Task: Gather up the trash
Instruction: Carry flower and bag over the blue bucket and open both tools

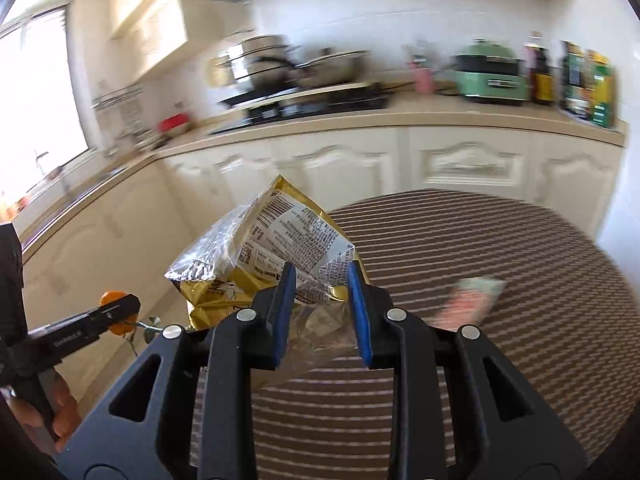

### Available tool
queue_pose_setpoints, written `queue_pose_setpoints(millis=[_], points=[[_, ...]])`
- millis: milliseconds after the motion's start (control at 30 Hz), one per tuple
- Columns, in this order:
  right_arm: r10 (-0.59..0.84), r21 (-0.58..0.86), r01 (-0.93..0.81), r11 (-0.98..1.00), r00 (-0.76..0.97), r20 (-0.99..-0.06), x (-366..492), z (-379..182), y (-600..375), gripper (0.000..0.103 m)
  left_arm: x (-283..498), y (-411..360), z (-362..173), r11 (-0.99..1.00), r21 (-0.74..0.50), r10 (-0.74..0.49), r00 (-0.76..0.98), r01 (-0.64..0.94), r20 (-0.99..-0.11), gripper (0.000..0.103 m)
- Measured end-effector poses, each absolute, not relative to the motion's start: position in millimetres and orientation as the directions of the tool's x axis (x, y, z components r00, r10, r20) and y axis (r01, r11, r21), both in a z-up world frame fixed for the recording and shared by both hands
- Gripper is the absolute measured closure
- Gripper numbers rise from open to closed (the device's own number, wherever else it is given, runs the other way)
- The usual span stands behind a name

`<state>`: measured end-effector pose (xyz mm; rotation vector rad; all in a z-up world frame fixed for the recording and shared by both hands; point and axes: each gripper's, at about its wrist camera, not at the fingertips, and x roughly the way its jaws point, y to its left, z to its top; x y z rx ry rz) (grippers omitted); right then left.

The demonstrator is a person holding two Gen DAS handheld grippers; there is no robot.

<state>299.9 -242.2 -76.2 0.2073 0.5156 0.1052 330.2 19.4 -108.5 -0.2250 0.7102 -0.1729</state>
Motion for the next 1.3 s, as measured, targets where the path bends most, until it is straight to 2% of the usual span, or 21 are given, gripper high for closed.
queue_pose_setpoints(millis=[200, 400, 600, 767, 1000, 1133, 1300], points=[[0.303, 0.215, -0.223, 0.951, 0.811, -0.5, 316, -86, -127, 0.076, 295, 126, -132, 0.947, -0.289, -0.076, 0.777, -0.14, -0.625, 0.089], [0.382, 0.179, -0.342, 0.922, 0.736, -0.558, 330, -122, -32, 0.076, 287, 205, -184, 0.914, -0.253, 0.049, 0.706, -0.317, -0.706, 0.09], [0.395, 0.151, -0.396, 0.906, 0.659, -0.64, 351, -183, 36, 0.076, 290, 258, -242, 0.88, -0.252, 0.06, 0.622, -0.401, -0.781, 0.09], [0.379, 0.15, -0.405, 0.902, 0.577, -0.724, 371, -246, 72, 0.076, 308, 271, -289, 0.871, -0.238, 0.049, 0.557, -0.431, -0.829, 0.09], [0.373, 0.196, -0.381, 0.904, 0.478, -0.795, 401, -313, 90, 0.076, 336, 276, -344, 0.865, -0.232, 0.013, 0.482, -0.445, -0.876, 0.09], [0.379, 0.229, -0.359, 0.905, 0.433, -0.818, 415, -343, 95, 0.059, 361, 271, -368, 0.861, -0.232, -0.007, 0.446, -0.452, -0.895, 0.09], [0.381, 0.255, -0.335, 0.907, 0.396, -0.836, 434, -373, 97, 0.057, 375, 270, -394, 0.86, -0.23, -0.026, 0.413, -0.455, -0.91, 0.09]])
